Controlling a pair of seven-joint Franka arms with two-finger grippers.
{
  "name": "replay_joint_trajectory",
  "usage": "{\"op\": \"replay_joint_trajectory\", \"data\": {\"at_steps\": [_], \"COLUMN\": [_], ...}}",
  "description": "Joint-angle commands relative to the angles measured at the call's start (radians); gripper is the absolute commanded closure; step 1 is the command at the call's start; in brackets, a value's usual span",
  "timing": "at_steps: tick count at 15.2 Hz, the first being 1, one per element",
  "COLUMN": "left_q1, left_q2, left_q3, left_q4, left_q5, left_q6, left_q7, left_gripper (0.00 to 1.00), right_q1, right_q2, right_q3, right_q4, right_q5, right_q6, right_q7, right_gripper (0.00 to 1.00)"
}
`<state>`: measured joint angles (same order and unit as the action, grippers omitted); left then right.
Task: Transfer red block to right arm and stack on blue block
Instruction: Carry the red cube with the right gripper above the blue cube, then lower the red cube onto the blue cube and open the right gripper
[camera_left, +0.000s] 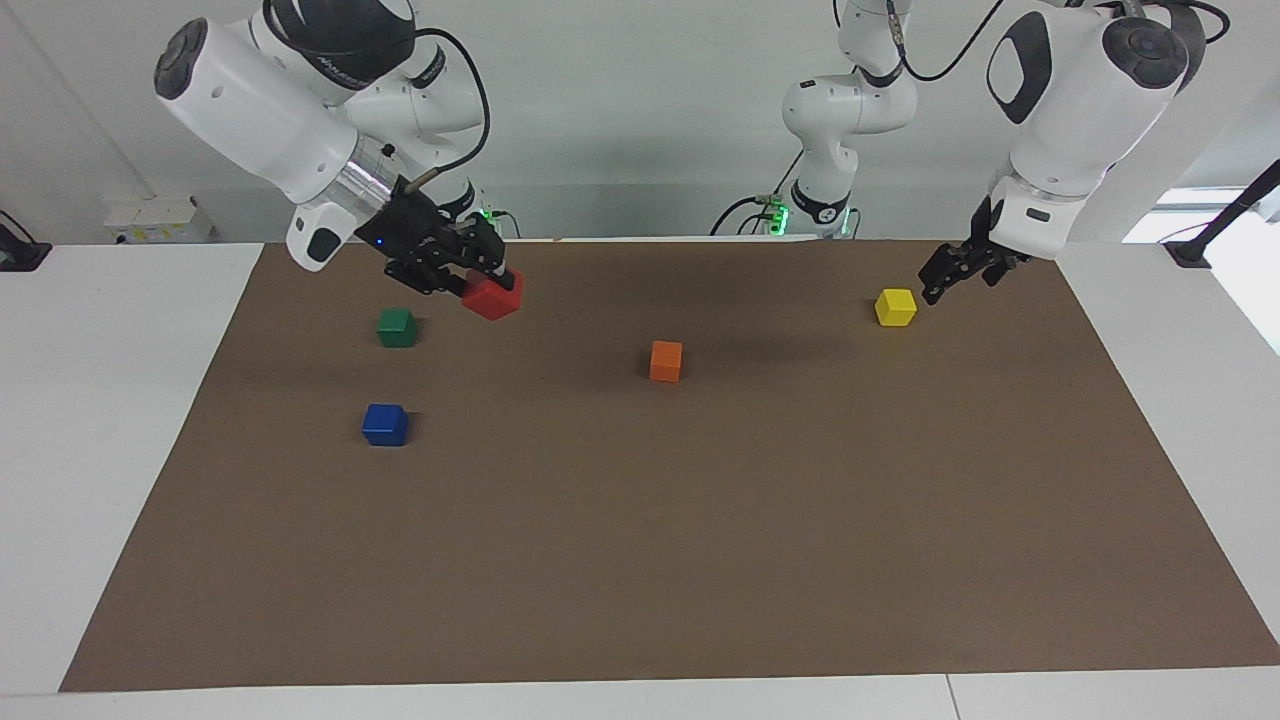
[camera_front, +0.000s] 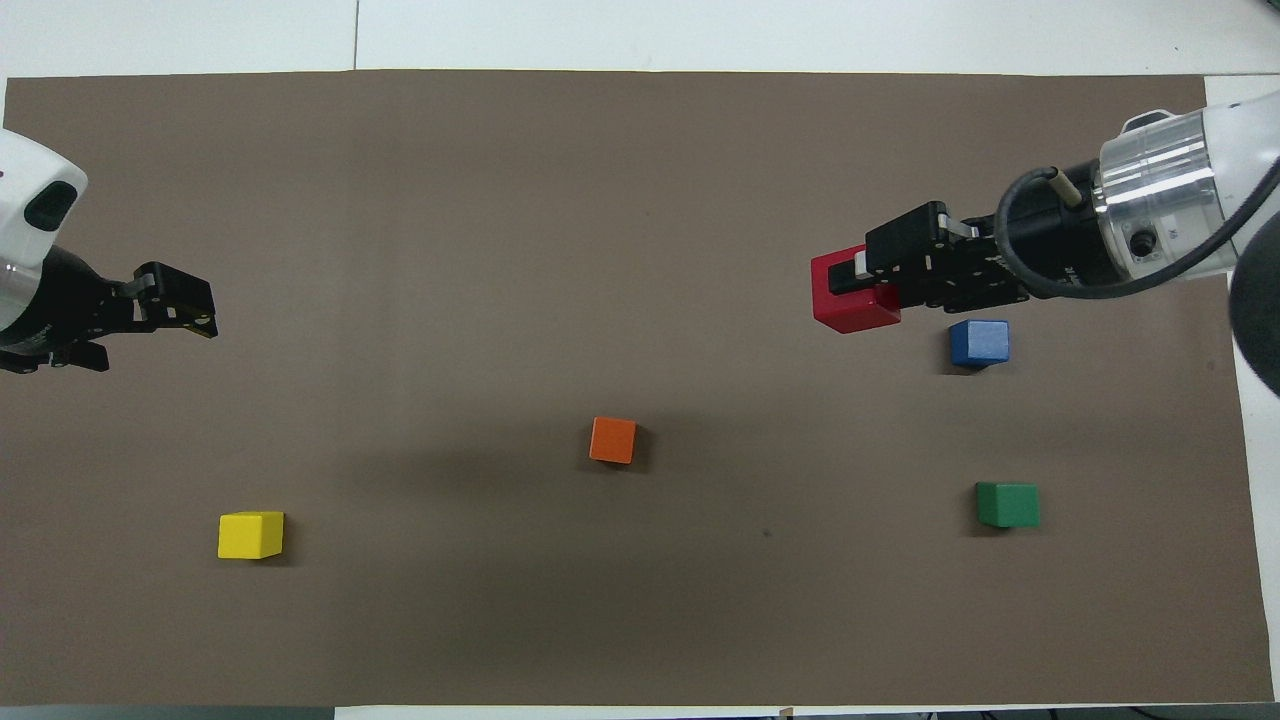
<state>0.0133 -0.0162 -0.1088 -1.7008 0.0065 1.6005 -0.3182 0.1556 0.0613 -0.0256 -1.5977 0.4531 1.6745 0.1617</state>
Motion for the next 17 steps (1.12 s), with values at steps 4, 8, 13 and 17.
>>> {"op": "replay_joint_trajectory", "data": {"at_steps": [4,8,13,17], "left_q1": [-0.032,-0.052,-0.065,-0.065], "left_q2": [-0.008,-0.007,-0.01,-0.016], "left_q3": [0.031,0.04,0.035,0.024], "left_q4": [-0.02,-0.016,-0.014,-0.013], "left_q5": [-0.014,-0.014,-0.013,-0.013], "left_q6": [0.076,0.065,0.044,0.023], "left_q7": [0.016,0.018,0.024,0.05], "left_gripper": [0.0,0.0,0.0,0.0], "right_q1": [0.045,0.045,0.021,-0.036], "right_q2": [-0.043,-0.063,-0.054,-0.043], "right_q3": [0.006,0.009,0.007,0.009], "right_q4": [-0.083,-0.229,-0.413,-0.527], "right_q5": [-0.374,-0.529,-0.654,-0.717], "right_q6": [-0.003,0.051,0.264,0.427], "right_q7": [0.067,0.007,0.018,0.022], "right_gripper": [1.0,1.0,1.0,1.0]}}
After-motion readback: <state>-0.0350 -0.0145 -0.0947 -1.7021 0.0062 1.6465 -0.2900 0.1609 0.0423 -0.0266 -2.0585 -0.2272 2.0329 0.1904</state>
